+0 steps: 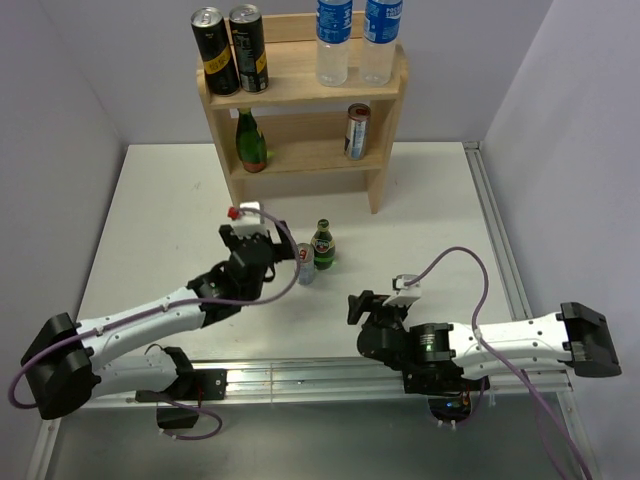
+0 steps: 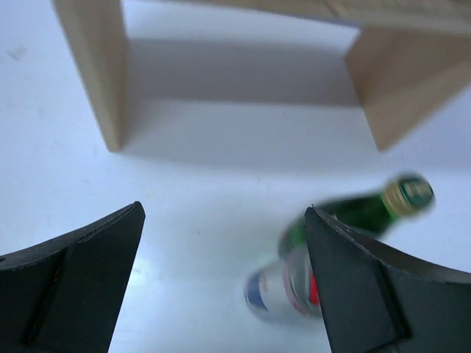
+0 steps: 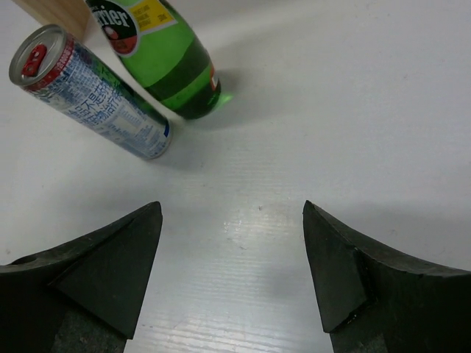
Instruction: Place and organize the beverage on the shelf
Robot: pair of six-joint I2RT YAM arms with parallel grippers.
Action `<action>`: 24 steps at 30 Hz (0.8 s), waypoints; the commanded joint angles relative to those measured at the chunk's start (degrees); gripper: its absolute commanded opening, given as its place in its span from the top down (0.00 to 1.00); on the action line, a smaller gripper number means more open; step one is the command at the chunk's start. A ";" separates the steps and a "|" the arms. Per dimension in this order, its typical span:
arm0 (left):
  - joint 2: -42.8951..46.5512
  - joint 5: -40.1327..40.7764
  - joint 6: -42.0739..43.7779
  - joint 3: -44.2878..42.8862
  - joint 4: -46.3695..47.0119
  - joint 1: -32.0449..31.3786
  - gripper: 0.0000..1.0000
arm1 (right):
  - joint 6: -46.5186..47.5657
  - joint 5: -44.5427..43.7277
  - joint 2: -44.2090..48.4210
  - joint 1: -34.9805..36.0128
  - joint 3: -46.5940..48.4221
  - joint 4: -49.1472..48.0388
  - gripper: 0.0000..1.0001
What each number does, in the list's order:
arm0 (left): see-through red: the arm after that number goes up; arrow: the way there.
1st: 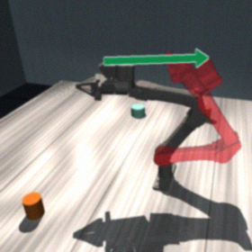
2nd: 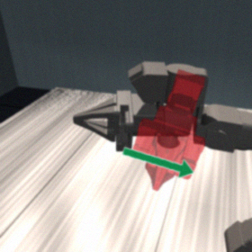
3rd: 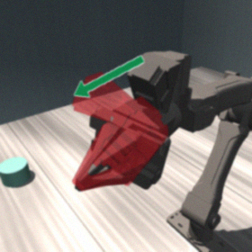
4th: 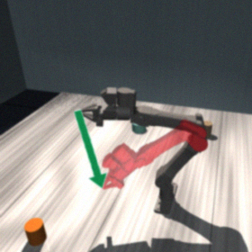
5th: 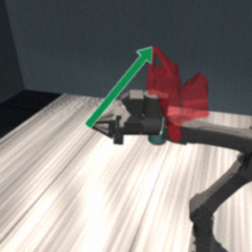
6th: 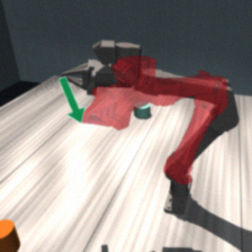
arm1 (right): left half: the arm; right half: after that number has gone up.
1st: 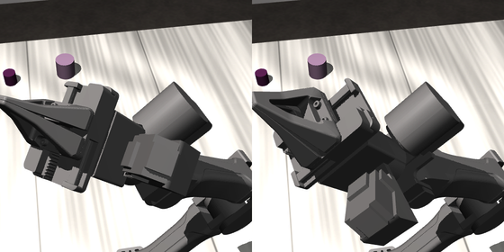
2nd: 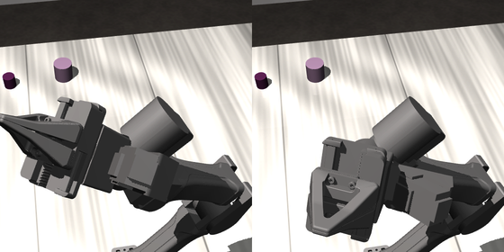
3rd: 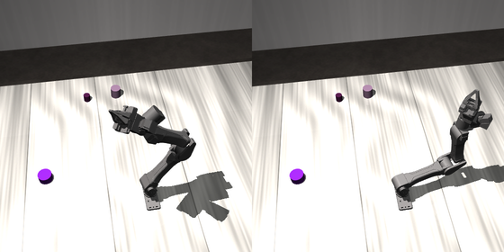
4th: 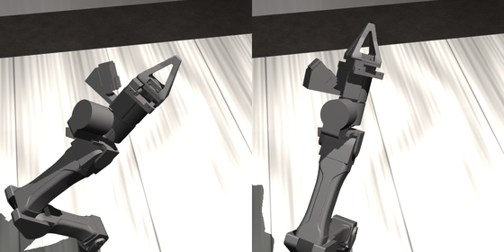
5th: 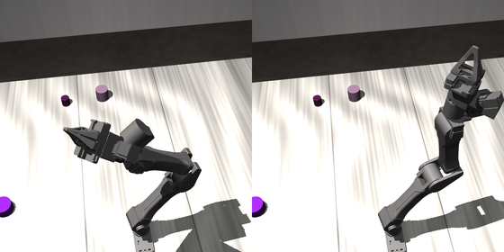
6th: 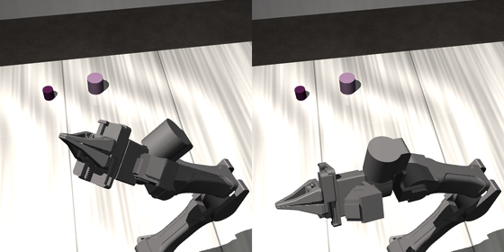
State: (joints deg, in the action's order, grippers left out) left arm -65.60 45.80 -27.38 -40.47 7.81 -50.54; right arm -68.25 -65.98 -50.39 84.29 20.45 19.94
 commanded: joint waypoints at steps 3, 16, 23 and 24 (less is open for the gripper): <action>2.06 3.07 -6.37 6.00 -0.09 -10.26 0.03 | 23.40 13.91 5.82 -8.68 -4.44 -23.23 0.14; -12.85 -1.15 -7.53 13.75 20.28 -17.92 0.03 | 28.96 30.73 1.79 -26.64 -1.28 -28.12 0.11; -25.69 -0.45 -5.32 10.15 26.97 -17.92 0.04 | 27.73 29.85 5.38 -26.64 -3.39 -25.75 0.11; -26.58 -0.97 -5.15 9.97 27.86 -17.57 0.04 | 27.73 29.68 6.00 -26.55 -3.66 -25.40 0.11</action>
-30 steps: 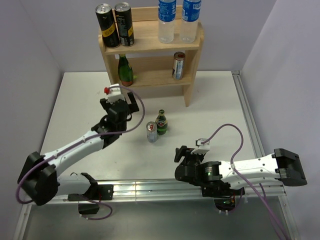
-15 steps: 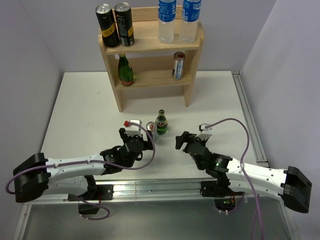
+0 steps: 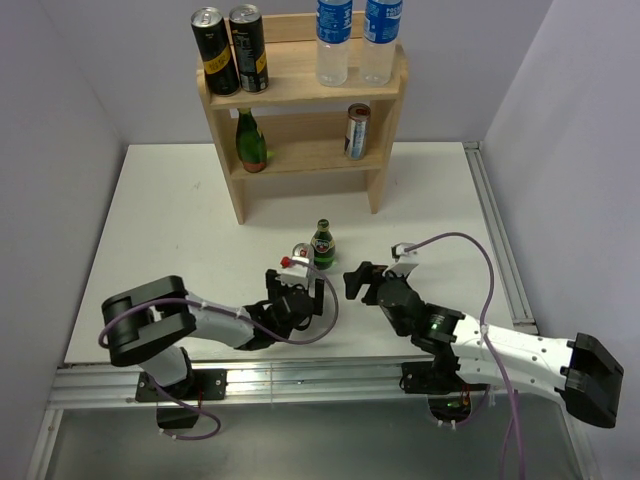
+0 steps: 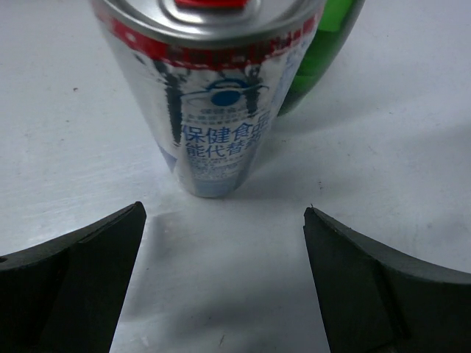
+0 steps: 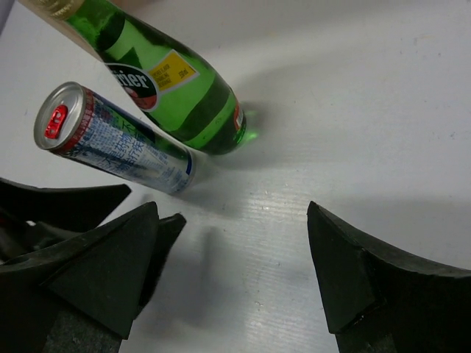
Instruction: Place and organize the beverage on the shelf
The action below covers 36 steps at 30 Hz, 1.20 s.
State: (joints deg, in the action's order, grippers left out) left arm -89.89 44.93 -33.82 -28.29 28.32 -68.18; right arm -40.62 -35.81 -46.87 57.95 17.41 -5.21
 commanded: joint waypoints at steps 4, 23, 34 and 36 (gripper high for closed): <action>-6.96 -1.33 2.80 -3.34 10.35 2.35 0.07 | -0.07 -0.92 4.51 -0.30 -1.50 1.08 0.11; -16.11 -4.41 8.07 -8.09 18.71 11.58 0.91 | -1.21 0.66 0.82 -0.30 -2.82 -2.34 0.12; 4.35 -1.95 5.51 -11.51 -5.71 11.05 1.00 | -0.95 0.22 1.26 -0.30 -2.99 -2.17 0.13; 7.43 -1.51 8.33 -16.77 -11.34 11.32 1.00 | -0.78 0.22 1.34 -0.21 -2.91 -2.17 0.13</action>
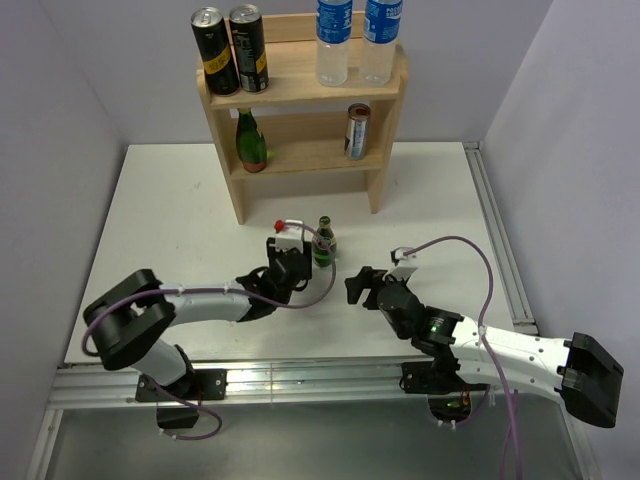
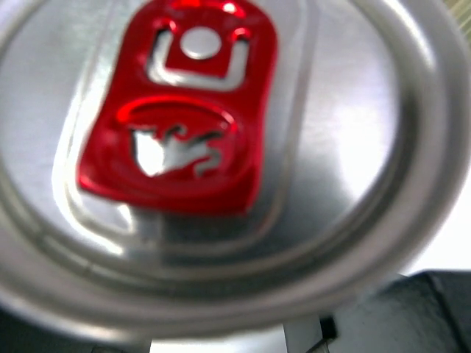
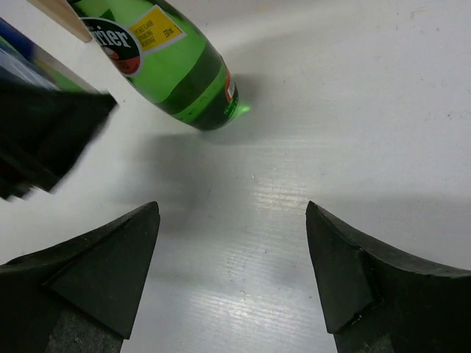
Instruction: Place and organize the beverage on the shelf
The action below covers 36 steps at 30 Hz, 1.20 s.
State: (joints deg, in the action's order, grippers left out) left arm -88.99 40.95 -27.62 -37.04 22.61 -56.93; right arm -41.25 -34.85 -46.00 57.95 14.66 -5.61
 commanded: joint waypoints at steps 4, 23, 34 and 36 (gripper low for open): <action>6.82 -0.86 7.04 -21.19 -10.74 2.60 1.00 | 0.12 -0.83 0.65 -0.30 0.11 -1.78 0.13; -20.24 -7.20 15.22 -63.68 -19.71 12.28 1.00 | -0.67 -2.06 7.41 -0.30 -2.44 0.07 0.13; -27.11 -6.41 15.57 -69.57 -16.90 12.72 1.00 | -0.85 -1.71 8.91 -0.30 -3.40 -0.11 0.13; -28.34 -5.88 15.75 -70.36 -16.29 12.81 1.00 | -0.93 -1.54 9.00 -0.30 -3.58 -0.37 0.14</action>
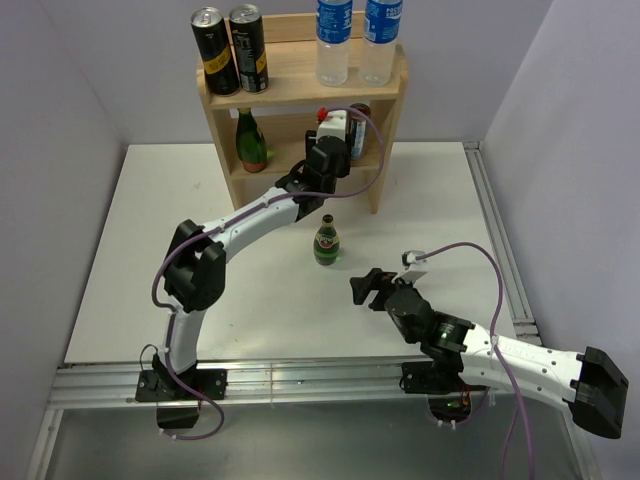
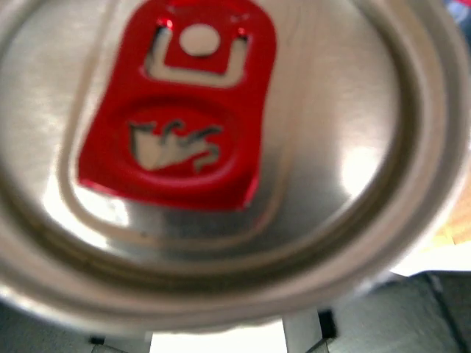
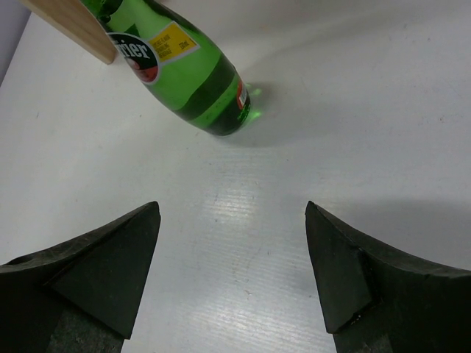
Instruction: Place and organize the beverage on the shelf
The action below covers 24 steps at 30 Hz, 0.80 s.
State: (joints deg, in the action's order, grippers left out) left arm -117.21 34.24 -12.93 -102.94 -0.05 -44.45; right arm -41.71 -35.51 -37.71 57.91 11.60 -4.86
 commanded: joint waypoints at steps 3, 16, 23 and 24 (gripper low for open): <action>-1.97 0.65 0.89 -5.78 7.00 0.85 1.00 | -0.47 -0.97 0.62 -0.25 -0.61 -1.38 0.14; -7.25 -7.25 -2.71 -9.21 6.82 2.17 1.00 | 0.05 -0.97 -2.09 -0.25 -0.52 -3.22 0.14; -6.10 -10.15 -4.47 -8.42 6.21 1.56 1.00 | -0.03 -1.23 -2.19 -0.25 -0.61 -3.40 0.14; -6.36 -11.55 -4.39 -8.68 5.86 1.47 1.00 | 0.05 -1.23 -2.19 -0.25 -0.52 -3.49 0.14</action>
State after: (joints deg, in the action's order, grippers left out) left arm -123.74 28.75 -14.72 -109.62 4.10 -42.24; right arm -41.67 -35.51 -40.10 57.91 11.53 -6.39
